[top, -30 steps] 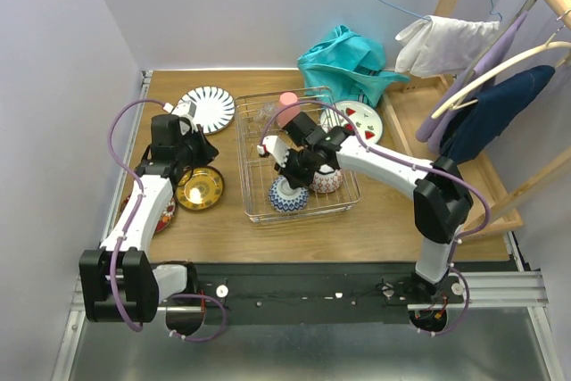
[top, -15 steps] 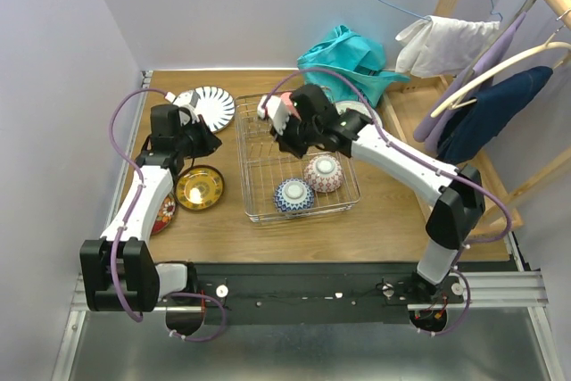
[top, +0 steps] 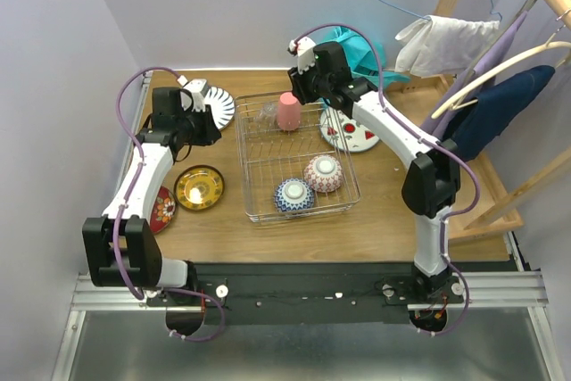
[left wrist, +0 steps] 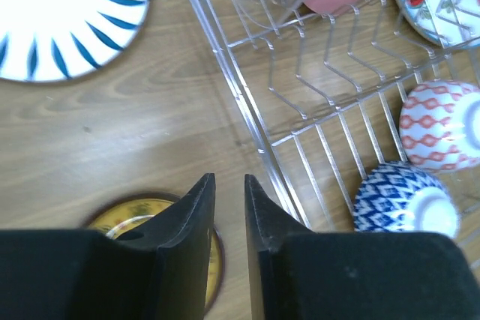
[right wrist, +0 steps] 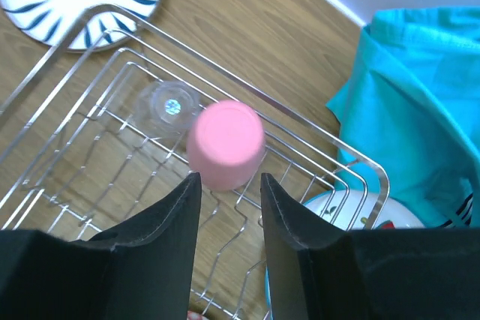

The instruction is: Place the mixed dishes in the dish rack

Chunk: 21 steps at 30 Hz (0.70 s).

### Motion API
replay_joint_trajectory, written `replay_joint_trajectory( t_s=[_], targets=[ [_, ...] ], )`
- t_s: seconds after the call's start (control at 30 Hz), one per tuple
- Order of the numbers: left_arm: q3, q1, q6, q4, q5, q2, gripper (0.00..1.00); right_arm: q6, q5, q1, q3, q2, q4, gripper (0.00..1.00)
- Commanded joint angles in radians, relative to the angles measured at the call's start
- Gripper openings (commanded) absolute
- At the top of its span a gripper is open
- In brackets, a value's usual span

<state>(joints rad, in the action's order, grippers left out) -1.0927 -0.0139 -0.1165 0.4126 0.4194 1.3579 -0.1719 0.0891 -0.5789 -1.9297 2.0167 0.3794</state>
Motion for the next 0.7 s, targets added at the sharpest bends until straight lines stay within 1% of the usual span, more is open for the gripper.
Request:
replay_joint_trajectory(
  t_s=[0.0, 0.07, 0.2, 0.23, 0.33, 0.4, 0.47, 0.5, 0.57, 0.63, 0.67],
  targets=[
    [-0.07, 0.031, 0.244, 0.097, -0.1, 0.058, 0.4, 0.031, 0.029, 0.019, 0.038, 0.001, -0.088, 0.47],
    [-0.084, 0.034, 0.309, 0.124, -0.154, 0.085, 0.47, 0.032, 0.047, 0.025, 0.076, -0.025, -0.145, 0.49],
    [-0.124, 0.075, 0.392, 0.129, -0.212, 0.187, 0.54, 0.028, 0.132, 0.043, 0.138, -0.076, -0.194, 0.55],
    [-0.131, 0.089, 0.414, 0.132, -0.218, 0.201, 0.54, 0.025, 0.145, 0.045, 0.181, -0.09, -0.22, 0.57],
    [-0.154, 0.104, 0.48, 0.169, -0.215, 0.245, 0.54, -0.009, 0.221, 0.047, 0.228, -0.139, -0.215, 0.6],
    [-0.182, 0.117, 0.489, 0.209, -0.194, 0.282, 0.54, 0.02, 0.216, 0.045, 0.244, -0.162, -0.209, 0.61],
    [-0.214, 0.132, 0.485, 0.26, -0.142, 0.312, 0.56, 0.029, 0.207, 0.045, 0.264, -0.174, -0.192, 0.62],
    [-0.258, 0.137, 0.482, 0.282, -0.121, 0.345, 0.56, 0.041, 0.186, 0.045, 0.271, -0.182, -0.185, 0.63],
    [-0.292, 0.143, 0.457, 0.327, -0.096, 0.371, 0.55, 0.063, 0.143, 0.045, 0.271, -0.188, -0.137, 0.65],
    [-0.303, 0.153, 0.463, 0.333, -0.058, 0.392, 0.56, 0.04, 0.135, 0.045, 0.271, -0.208, -0.07, 0.65],
    [-0.297, 0.155, 0.5, 0.322, -0.038, 0.394, 0.56, 0.023, 0.146, 0.045, 0.279, -0.22, -0.051, 0.65]
  ],
)
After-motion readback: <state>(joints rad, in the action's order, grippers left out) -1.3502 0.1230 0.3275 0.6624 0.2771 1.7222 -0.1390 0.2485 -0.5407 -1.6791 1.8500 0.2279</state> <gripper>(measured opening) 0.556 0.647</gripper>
